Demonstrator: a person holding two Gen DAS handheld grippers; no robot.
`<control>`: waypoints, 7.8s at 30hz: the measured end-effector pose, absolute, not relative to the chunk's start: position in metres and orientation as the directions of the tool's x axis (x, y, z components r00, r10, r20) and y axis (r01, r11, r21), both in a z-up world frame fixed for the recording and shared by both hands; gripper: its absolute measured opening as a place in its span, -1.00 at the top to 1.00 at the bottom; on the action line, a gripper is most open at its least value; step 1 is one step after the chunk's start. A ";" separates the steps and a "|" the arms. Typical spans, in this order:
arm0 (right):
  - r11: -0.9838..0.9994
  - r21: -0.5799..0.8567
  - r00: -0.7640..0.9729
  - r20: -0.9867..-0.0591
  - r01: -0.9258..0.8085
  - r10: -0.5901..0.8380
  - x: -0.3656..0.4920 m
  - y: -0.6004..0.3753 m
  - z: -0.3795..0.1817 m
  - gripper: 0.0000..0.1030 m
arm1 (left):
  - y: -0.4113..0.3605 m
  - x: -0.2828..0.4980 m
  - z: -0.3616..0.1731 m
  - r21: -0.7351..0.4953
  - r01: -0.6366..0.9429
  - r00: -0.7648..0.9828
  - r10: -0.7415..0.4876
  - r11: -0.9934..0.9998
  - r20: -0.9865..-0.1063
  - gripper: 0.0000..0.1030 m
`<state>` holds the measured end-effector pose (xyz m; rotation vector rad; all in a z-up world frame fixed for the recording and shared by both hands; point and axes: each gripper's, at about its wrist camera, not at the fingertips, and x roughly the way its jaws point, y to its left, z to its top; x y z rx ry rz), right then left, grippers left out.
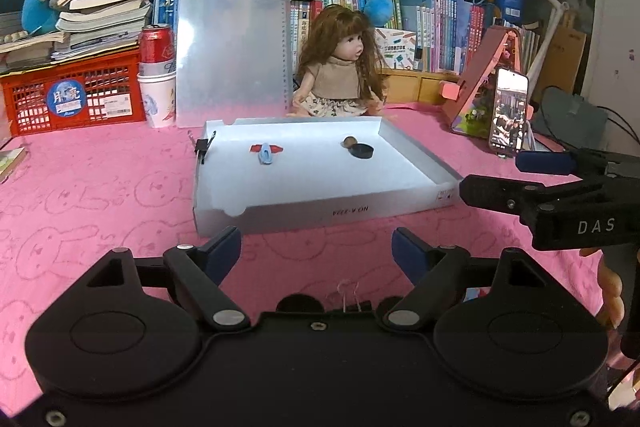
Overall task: Organize rigid objects
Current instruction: 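Withdraw both open tools from the box back toward the remaining items, then grasp the brown nut with the left tool while the right tool grasps the red marker, then carry the brown nut and red marker with both tools into the white box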
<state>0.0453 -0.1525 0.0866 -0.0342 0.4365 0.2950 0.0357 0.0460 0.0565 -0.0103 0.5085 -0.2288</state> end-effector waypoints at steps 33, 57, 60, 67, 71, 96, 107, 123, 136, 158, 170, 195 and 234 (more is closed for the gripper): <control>0.954 -0.122 0.854 -0.487 -0.275 0.183 0.002 -0.166 0.039 -1.00 | 0.063 0.002 0.006 0.031 0.129 0.850 -0.095 0.991 -0.518 -0.21; 0.949 -0.135 0.801 -0.577 -0.285 0.158 0.005 -0.176 0.026 -0.39 | 0.074 0.020 -0.003 0.031 0.076 0.840 -0.047 0.997 -0.541 0.21; 0.956 -0.151 0.808 -0.577 -0.253 0.122 0.010 -0.181 0.026 -0.39 | 0.074 0.020 -0.003 0.030 0.076 0.839 -0.047 0.997 -0.541 0.21; 0.970 -0.180 0.818 -0.575 -0.162 0.030 0.018 -0.186 0.026 -0.39 | 0.074 0.020 -0.003 0.030 0.076 0.840 -0.048 0.997 -0.541 0.21; 0.970 -0.135 0.805 -0.587 -0.203 0.087 0.014 -0.191 0.028 -0.38 | 0.073 0.021 -0.003 0.030 0.075 0.840 -0.047 0.997 -0.541 0.21; 0.990 0.112 0.796 -0.590 -0.085 0.135 0.014 -0.200 0.039 0.03 | 0.073 0.021 -0.002 0.021 0.065 0.843 -0.044 0.998 -0.536 0.20; 0.989 0.060 0.863 -0.497 0.138 -0.091 0.019 -0.168 0.017 -0.21 | 0.070 0.020 -0.004 0.011 0.039 0.860 -0.028 0.999 -0.510 0.20; 0.988 -0.005 0.878 -0.458 0.153 -0.138 0.019 -0.149 0.003 -0.39 | 0.067 0.022 -0.005 0.014 0.030 0.863 -0.019 0.999 -0.506 0.20; 0.994 0.032 0.891 -0.448 0.101 -0.076 0.017 -0.158 0.006 0.06 | 0.065 0.023 -0.005 0.034 0.030 0.867 -0.009 0.999 -0.499 0.69; 0.994 0.106 0.913 -0.405 0.002 0.041 0.067 -0.170 0.059 0.06 | 0.053 0.075 0.054 -0.044 0.090 0.874 -0.100 0.995 -0.476 0.69; 0.973 0.231 0.870 -0.475 -0.024 0.134 0.144 -0.183 0.079 0.06 | 0.045 0.157 0.071 -0.117 0.074 0.844 -0.124 0.990 -0.522 0.69; 0.977 0.198 0.735 -0.649 -0.083 0.194 0.261 -0.155 0.038 0.06 | 0.037 0.280 0.022 -0.068 0.012 0.772 -0.052 0.998 -0.634 0.69; 0.978 0.195 0.735 -0.651 -0.079 0.189 0.277 -0.146 0.024 -0.09 | 0.034 0.300 0.006 -0.043 0.004 0.776 -0.030 0.999 -0.630 0.66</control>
